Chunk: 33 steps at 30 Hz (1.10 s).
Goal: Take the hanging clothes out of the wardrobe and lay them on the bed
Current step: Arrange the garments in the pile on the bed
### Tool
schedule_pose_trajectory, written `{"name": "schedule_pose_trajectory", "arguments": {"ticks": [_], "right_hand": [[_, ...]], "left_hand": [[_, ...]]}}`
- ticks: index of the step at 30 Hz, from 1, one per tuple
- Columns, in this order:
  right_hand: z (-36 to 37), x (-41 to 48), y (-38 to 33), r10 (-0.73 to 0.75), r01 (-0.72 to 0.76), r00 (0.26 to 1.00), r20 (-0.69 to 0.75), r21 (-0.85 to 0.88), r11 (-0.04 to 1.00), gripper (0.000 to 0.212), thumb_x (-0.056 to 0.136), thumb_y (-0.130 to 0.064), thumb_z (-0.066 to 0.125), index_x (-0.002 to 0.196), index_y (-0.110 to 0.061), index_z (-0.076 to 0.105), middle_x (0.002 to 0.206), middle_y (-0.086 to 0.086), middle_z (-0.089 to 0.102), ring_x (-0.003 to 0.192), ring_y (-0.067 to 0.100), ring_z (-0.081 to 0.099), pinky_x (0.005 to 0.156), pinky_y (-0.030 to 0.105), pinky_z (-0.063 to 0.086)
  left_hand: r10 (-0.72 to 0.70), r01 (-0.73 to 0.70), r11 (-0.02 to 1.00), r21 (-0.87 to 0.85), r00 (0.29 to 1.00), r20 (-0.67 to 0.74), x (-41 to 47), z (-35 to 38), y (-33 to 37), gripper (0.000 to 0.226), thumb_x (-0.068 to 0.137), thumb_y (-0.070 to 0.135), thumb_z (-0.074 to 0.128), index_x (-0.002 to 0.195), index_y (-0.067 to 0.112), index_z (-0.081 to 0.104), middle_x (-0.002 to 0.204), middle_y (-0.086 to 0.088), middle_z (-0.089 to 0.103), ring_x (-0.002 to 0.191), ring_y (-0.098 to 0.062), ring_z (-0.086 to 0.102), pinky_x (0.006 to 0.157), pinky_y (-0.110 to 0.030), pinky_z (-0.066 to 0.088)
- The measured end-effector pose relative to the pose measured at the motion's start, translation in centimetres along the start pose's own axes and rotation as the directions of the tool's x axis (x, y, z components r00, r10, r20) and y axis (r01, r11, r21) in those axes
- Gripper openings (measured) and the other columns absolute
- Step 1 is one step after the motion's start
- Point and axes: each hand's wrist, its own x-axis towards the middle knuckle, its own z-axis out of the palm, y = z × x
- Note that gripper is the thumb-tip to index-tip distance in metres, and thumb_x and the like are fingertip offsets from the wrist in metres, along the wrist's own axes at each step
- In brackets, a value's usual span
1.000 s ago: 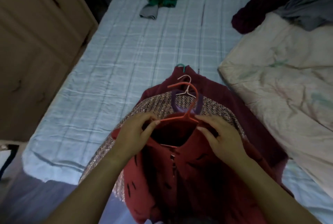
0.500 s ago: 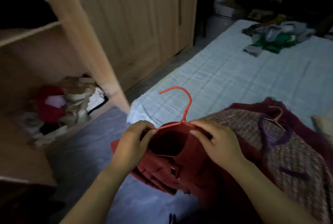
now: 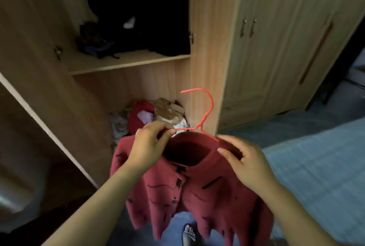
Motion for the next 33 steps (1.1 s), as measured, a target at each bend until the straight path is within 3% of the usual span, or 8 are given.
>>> {"name": "schedule_pose_trajectory", "arguments": {"ticks": [5, 9, 16, 18, 21, 25, 29, 33], "right_hand": [[4.6, 14.0, 1.4, -0.179, 0.179, 0.984, -0.019, 0.004, 0.984, 0.031, 0.086, -0.037, 0.054, 0.106, -0.015, 0.066, 0.1, -0.006, 0.065, 0.092, 0.002, 0.058, 0.086, 0.006, 0.038], [7.9, 26.9, 1.0, -0.304, 0.301, 0.942, -0.143, -0.041, 0.953, 0.032, 0.087, -0.037, 0.052, 0.104, -0.016, 0.069, 0.098, -0.005, 0.069, 0.091, 0.005, 0.06, 0.084, 0.008, 0.039], [9.5, 48.1, -5.0, -0.568, 0.531, 0.77, -0.29, -0.202, 0.823, 0.035, 0.084, -0.044, 0.052, 0.105, -0.024, 0.072, 0.085, -0.006, 0.07, 0.086, 0.012, 0.058, 0.069, 0.021, 0.045], [9.5, 53.7, -7.4, -0.57, 0.54, 0.764, -0.304, -0.182, 0.822, 0.028, 0.083, -0.043, 0.059, 0.105, -0.03, 0.071, 0.088, -0.011, 0.07, 0.076, 0.008, 0.063, 0.063, 0.019, 0.048], [10.4, 61.6, -10.4, -0.542, 0.544, 0.766, -0.346, -0.1, 0.833, 0.021, 0.083, -0.03, 0.069, 0.104, -0.032, 0.071, 0.092, -0.013, 0.07, 0.073, 0.01, 0.065, 0.068, 0.026, 0.049], [12.5, 71.2, -13.9, -0.563, 0.545, 0.734, -0.379, -0.166, 0.822, 0.02, 0.084, -0.028, 0.067, 0.103, -0.029, 0.072, 0.092, -0.006, 0.071, 0.075, 0.017, 0.066, 0.07, 0.039, 0.055], [14.1, 79.8, -15.9, -0.54, 0.494, 0.697, -0.473, -0.229, 0.839, 0.02, 0.083, -0.027, 0.068, 0.102, -0.029, 0.072, 0.093, -0.005, 0.072, 0.06, 0.014, 0.058, 0.069, 0.032, 0.053], [14.3, 88.0, -18.9, -0.496, 0.434, 0.664, -0.559, -0.252, 0.865, 0.018, 0.083, -0.025, 0.068, 0.1, -0.028, 0.073, 0.068, -0.005, 0.067, 0.057, 0.014, 0.055, 0.066, 0.025, 0.044]], "left_hand": [[0.018, 0.0, 0.994, 0.108, 0.985, -0.17, 11.2, -3.8, -5.3, 0.023, 0.081, 0.047, 0.049, 0.08, 0.03, 0.064, 0.079, 0.018, 0.063, 0.081, -0.003, 0.056, 0.077, -0.041, 0.047], [0.049, 0.015, 0.979, 0.203, 0.95, -0.307, 21.3, -7.6, -8.4, 0.019, 0.081, 0.048, 0.05, 0.092, 0.035, 0.06, 0.081, 0.022, 0.063, 0.084, -0.006, 0.058, 0.078, -0.046, 0.047], [0.156, 0.001, 0.942, 0.336, 0.885, -0.439, 38.4, -16.4, -11.8, 0.019, 0.083, 0.045, 0.053, 0.084, 0.031, 0.067, 0.084, 0.017, 0.065, 0.086, -0.006, 0.058, 0.08, -0.038, 0.048], [0.19, -0.019, 0.937, 0.35, 0.867, -0.461, 43.0, -18.9, -12.4, 0.017, 0.084, 0.04, 0.053, 0.084, 0.029, 0.067, 0.084, 0.015, 0.066, 0.086, -0.009, 0.06, 0.079, -0.037, 0.048], [0.246, -0.046, 0.919, 0.392, 0.844, -0.477, 49.7, -22.5, -13.8, 0.021, 0.084, 0.043, 0.05, 0.086, 0.028, 0.065, 0.084, 0.009, 0.064, 0.084, -0.012, 0.059, 0.078, -0.038, 0.048], [0.314, -0.06, 0.852, 0.52, 0.853, -0.417, 57.6, -26.8, -18.3, 0.049, 0.085, 0.056, 0.035, 0.113, 0.026, 0.06, 0.106, 0.002, 0.058, 0.101, -0.017, 0.056, 0.086, -0.042, 0.047], [0.353, -0.049, 0.805, 0.591, 0.84, -0.411, 64.5, -30.0, -23.6, 0.061, 0.086, 0.061, 0.028, 0.14, 0.032, 0.039, 0.138, 0.0, 0.042, 0.126, -0.021, 0.042, 0.105, -0.039, 0.037], [0.362, -0.081, 0.828, 0.555, 0.834, -0.417, 71.6, -33.1, -27.5, 0.073, 0.08, 0.067, 0.019, 0.144, 0.034, 0.031, 0.149, -0.001, 0.032, 0.135, -0.02, 0.032, 0.11, -0.031, 0.027]]}}
